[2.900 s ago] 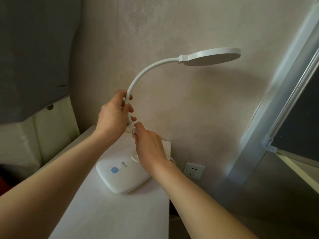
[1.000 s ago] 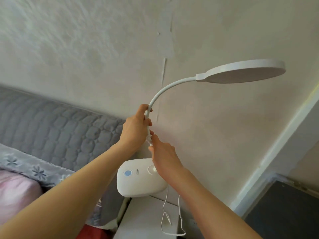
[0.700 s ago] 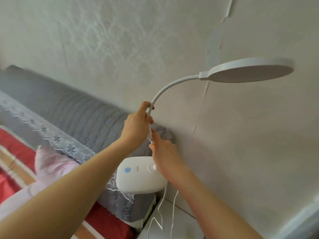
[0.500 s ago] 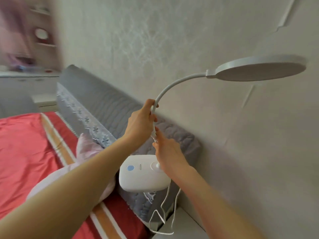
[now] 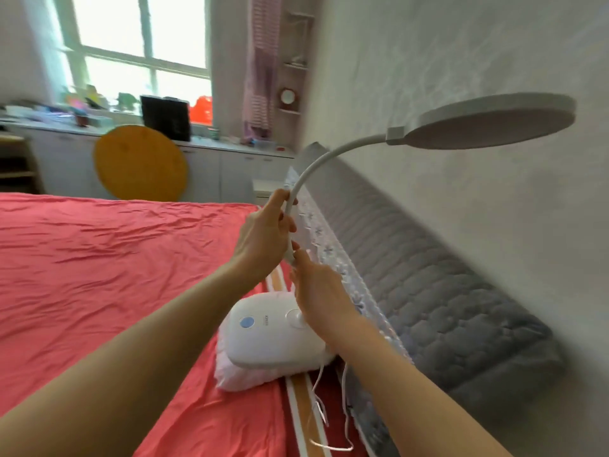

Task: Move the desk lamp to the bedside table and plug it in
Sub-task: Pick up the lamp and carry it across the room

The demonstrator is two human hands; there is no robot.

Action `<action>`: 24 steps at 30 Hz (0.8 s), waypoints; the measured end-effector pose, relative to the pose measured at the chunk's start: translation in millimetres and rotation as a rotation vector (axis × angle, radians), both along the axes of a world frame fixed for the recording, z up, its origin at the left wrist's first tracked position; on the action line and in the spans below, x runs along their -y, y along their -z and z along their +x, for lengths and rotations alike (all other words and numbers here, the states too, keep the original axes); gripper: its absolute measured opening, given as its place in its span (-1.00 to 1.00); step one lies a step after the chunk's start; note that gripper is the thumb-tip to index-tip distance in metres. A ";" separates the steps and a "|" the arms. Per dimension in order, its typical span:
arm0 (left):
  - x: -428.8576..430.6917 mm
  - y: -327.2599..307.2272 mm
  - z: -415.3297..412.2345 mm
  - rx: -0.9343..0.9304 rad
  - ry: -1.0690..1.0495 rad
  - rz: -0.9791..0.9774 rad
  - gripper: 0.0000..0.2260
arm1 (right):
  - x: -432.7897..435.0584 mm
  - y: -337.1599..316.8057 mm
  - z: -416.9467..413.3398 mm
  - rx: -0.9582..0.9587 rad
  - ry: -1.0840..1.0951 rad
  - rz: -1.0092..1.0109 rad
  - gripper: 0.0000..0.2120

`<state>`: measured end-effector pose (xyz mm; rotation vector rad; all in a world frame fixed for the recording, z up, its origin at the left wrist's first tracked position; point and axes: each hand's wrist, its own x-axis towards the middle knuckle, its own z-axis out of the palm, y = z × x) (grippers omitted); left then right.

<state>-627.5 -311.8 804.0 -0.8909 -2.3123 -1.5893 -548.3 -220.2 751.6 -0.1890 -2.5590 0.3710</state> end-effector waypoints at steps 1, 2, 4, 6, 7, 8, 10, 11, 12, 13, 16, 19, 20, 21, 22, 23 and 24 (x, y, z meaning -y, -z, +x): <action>20.6 0.6 -7.0 -0.007 -0.041 -0.010 -0.75 | 18.0 -0.8 -9.5 -0.019 -0.044 -0.003 -0.67; 33.6 0.4 -11.5 -0.008 -0.063 -0.013 -0.75 | 30.0 -2.5 -15.8 -0.023 -0.069 0.001 -0.69; 71.8 0.0 -21.1 -0.019 -0.125 -0.010 -0.77 | 63.0 -2.1 -33.1 -0.020 -0.141 0.015 -0.71; 118.8 0.9 -32.9 -0.038 -0.195 -0.005 -0.78 | 105.3 -1.3 -50.7 -0.013 -0.217 0.001 -0.71; 136.4 0.4 -36.8 -0.038 -0.214 -0.007 -0.78 | 120.8 -1.0 -58.2 -0.010 -0.242 0.003 -0.71; 151.9 0.5 -39.8 -0.037 -0.231 -0.007 -0.78 | 134.6 -0.8 -64.9 -0.008 -0.262 0.006 -0.70; 192.2 0.7 -48.0 -0.034 -0.273 -0.003 -0.80 | 171.1 -0.7 -80.1 -0.005 -0.304 0.011 -0.69; 221.9 0.2 -53.1 -0.031 -0.309 -0.003 -0.82 | 197.7 -0.6 -90.5 -0.004 -0.341 0.015 -0.70; 239.1 0.1 -56.0 -0.028 -0.328 0.000 -0.82 | 213.4 -0.8 -96.1 0.002 -0.364 0.009 -0.71; 268.4 -0.9 -61.7 -0.028 -0.362 -0.006 -0.82 | 240.7 -0.4 -105.9 -0.001 -0.403 -0.004 -0.71; 327.4 -4.3 -72.5 -0.034 -0.425 -0.029 -0.80 | 299.4 -2.8 -127.1 0.017 -0.475 -0.011 -0.66; 403.3 -5.8 -85.5 -0.046 -0.502 -0.053 -0.79 | 372.3 -1.2 -148.1 -0.005 -0.563 -0.041 -0.60; 425.1 -5.9 -88.2 -0.054 -0.530 -0.061 -0.78 | 393.3 -1.6 -153.6 -0.003 -0.588 -0.045 -0.59; 443.6 -5.7 -89.9 -0.061 -0.557 -0.073 -0.77 | 411.4 -1.7 -159.6 -0.006 -0.608 -0.046 -0.60; 456.3 -5.0 -91.9 -0.071 -0.573 -0.078 -0.76 | 424.2 -1.9 -163.9 0.005 -0.623 -0.048 -0.60; 480.7 -4.6 -93.2 -0.067 -0.604 -0.086 -0.75 | 449.0 0.5 -170.4 0.010 -0.652 -0.045 -0.62; 502.2 -3.4 -94.8 -0.066 -0.629 -0.079 -0.74 | 471.4 1.9 -175.3 0.025 -0.678 -0.040 -0.64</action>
